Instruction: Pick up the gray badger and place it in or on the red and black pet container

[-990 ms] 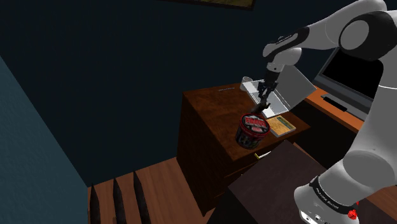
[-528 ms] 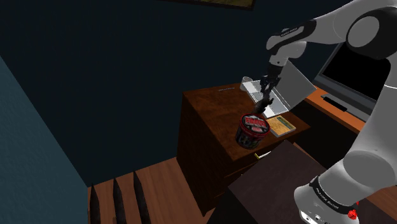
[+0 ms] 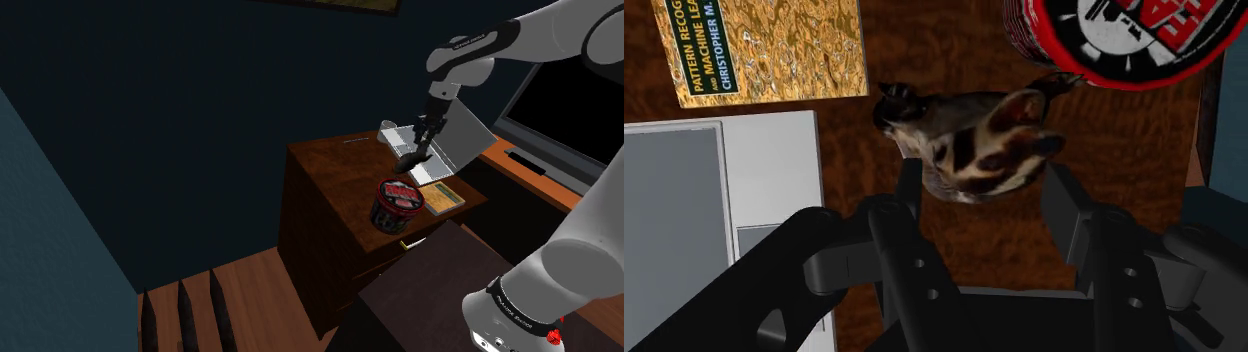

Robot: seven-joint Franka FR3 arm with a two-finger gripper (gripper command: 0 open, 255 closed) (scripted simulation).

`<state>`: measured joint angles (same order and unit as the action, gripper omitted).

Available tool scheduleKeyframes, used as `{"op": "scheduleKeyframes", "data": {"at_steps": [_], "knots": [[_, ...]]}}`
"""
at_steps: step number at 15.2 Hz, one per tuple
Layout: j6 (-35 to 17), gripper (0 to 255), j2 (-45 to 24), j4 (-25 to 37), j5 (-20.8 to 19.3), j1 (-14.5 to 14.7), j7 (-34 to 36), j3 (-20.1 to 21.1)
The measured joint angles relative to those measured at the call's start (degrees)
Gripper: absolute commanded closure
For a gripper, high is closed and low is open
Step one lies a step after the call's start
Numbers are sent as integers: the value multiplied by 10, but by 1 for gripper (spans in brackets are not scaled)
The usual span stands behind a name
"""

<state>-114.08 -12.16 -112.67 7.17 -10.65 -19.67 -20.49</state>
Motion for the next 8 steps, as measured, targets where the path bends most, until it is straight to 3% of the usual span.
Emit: {"op": "scheduleKeyframes", "data": {"at_steps": [8], "knots": [[-39,255,178,-202,-55,34,80,18]]}}
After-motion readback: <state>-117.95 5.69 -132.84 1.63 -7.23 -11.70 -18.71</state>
